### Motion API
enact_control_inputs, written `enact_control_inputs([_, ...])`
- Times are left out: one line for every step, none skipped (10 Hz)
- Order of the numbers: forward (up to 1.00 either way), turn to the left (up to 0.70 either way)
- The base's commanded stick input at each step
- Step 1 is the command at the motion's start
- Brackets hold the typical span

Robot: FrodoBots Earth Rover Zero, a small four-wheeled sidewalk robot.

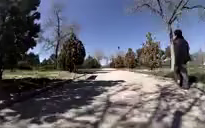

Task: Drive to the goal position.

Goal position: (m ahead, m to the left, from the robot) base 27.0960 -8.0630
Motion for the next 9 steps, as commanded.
enact_control_inputs([0.85, 0.00])
enact_control_inputs([0.85, 0.00])
enact_control_inputs([0.85, 0.00])
enact_control_inputs([0.85, 0.00])
enact_control_inputs([0.85, 0.00])
enact_control_inputs([0.85, 0.00])
enact_control_inputs([0.85, 0.00])
enact_control_inputs([0.85, 0.00])
enact_control_inputs([0.85, 0.00])
